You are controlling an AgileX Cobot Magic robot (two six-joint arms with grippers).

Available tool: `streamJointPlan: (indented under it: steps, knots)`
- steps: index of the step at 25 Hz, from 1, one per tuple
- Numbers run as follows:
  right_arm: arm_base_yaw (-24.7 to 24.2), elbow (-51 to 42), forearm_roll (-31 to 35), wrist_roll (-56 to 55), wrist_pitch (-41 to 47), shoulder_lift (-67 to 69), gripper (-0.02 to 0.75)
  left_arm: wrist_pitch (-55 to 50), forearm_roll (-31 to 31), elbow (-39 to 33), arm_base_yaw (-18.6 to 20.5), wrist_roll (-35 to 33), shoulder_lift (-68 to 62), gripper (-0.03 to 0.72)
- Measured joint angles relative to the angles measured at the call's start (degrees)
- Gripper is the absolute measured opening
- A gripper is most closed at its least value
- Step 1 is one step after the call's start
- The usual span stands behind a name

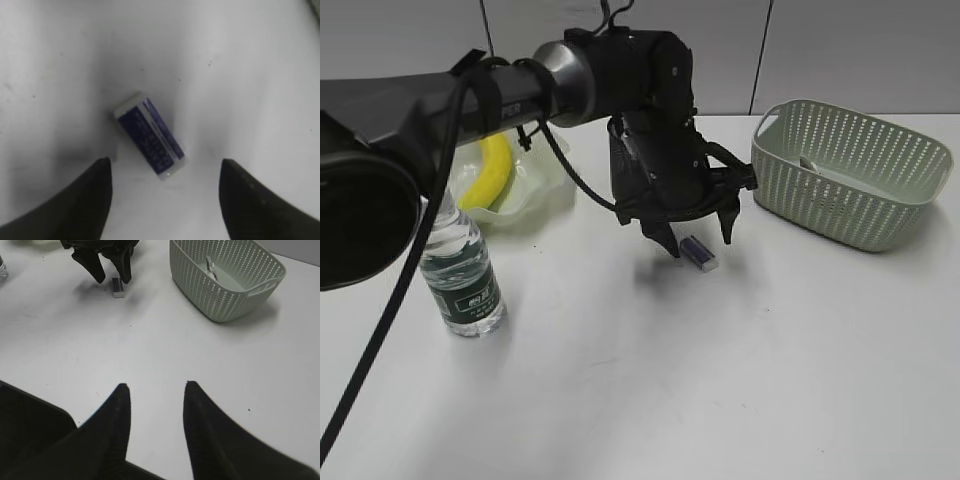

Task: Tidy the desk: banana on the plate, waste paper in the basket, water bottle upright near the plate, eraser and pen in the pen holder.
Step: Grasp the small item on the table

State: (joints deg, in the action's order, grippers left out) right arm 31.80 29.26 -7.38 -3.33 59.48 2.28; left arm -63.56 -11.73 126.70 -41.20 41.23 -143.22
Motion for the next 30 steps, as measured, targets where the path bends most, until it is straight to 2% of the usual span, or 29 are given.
streamJointPlan:
  steps: [12,14,19,23,26,30]
  knots:
    - [0.0,0.0,0.0,0.0,0.0,0.0,0.297,2.5,-3.0,0.3,1.0,0.2,-3.0,0.482]
    - [0.0,0.0,0.0,0.0,0.0,0.0,0.297,2.8,-3.1,0.3,1.0,0.2,-3.0,0.43]
    - [0.0,0.0,0.0,0.0,0.0,0.0,0.297,3.1,-3.1,0.3,1.0,0.2,-3.4,0.206]
    - [0.0,0.0,0.0,0.0,0.0,0.0,0.297,3.0,-3.1,0.6,1.3,0.2,-3.4,0.057]
    - [0.0,0.0,0.0,0.0,0.0,0.0,0.297,2.5,-2.9,0.6,1.4,0.2,-3.2,0.004]
    - [0.0,0.0,0.0,0.0,0.0,0.0,0.297,1.7,-2.3,0.6,1.4,0.2,-2.8,-0.01]
